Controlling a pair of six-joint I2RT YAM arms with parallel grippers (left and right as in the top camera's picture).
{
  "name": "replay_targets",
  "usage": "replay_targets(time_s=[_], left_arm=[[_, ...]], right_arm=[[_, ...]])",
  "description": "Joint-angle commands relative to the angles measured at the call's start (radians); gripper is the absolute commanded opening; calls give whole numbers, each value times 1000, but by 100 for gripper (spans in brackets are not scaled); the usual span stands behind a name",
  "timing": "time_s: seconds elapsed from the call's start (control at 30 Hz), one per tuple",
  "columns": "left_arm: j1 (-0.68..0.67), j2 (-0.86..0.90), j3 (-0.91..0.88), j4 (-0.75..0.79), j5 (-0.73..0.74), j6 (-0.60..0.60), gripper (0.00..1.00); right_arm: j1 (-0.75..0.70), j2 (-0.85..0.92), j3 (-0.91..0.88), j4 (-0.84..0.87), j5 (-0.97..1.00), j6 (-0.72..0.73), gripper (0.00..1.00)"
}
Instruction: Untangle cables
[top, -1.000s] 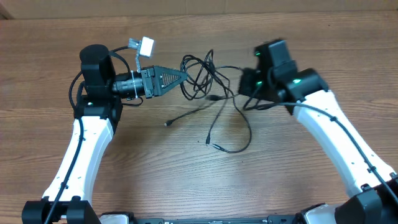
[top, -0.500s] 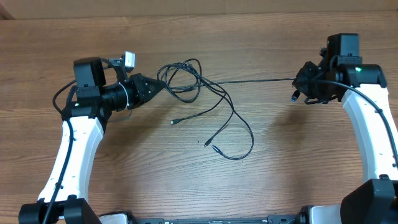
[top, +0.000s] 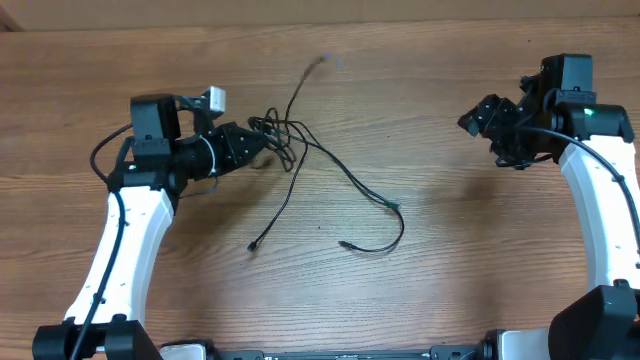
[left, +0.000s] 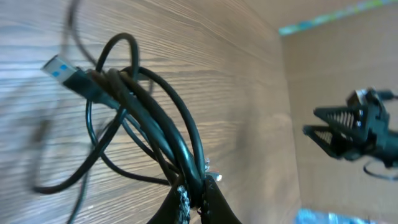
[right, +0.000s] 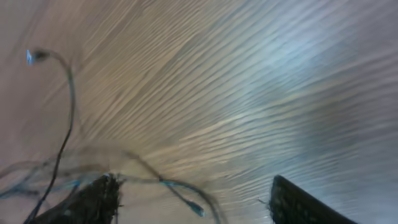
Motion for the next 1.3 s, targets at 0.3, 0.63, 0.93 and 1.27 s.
replay_targets(time_s=[0.3,0.63,0.93,1.27], left_arm=[[-141,-16,16,249,257,130,4],[-138,-17,17,306,410,142,4],[-138,-17,17,429,472,80,4],[-138,-17,17,460,491,52,4]], right_arm=[[198,-5,-9,21,-287,-325,92],[395,2,-59,187,-92,-388,95],[449,5,-129,248,-89,-603,82],[449,6,-253,424,-63,-609,14]])
